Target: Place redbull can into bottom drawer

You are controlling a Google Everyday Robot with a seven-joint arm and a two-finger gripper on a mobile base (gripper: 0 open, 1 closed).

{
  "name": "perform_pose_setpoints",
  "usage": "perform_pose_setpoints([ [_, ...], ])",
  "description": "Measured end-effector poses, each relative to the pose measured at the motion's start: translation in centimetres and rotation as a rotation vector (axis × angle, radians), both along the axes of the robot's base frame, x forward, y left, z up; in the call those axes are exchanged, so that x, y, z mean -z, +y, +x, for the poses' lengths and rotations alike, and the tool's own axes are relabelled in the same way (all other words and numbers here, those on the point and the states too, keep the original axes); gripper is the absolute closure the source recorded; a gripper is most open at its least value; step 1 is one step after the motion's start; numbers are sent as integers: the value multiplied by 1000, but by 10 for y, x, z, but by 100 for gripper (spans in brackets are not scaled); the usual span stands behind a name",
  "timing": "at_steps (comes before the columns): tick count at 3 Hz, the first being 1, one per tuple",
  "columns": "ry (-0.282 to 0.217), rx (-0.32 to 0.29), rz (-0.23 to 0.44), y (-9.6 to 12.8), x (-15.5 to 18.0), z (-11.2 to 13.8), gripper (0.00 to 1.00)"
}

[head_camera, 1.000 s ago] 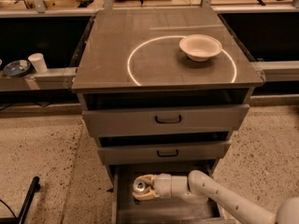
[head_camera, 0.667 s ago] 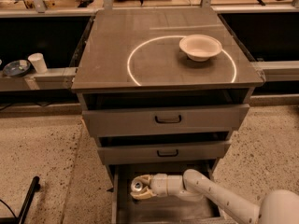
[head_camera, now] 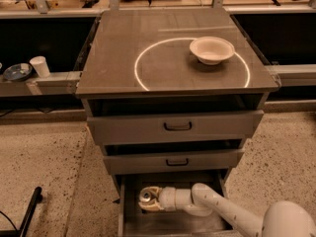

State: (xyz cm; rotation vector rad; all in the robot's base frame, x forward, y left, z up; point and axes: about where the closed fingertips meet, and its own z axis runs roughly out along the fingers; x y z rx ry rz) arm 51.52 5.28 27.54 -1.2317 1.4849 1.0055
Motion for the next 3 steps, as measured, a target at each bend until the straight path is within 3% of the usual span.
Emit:
perform_pose_setpoints([
  [1, -47, 0, -22, 1, 10, -3, 20],
  [2, -50, -1, -23, 2, 10, -3, 0],
  [3, -50, -1, -23, 2, 10, -3, 0],
])
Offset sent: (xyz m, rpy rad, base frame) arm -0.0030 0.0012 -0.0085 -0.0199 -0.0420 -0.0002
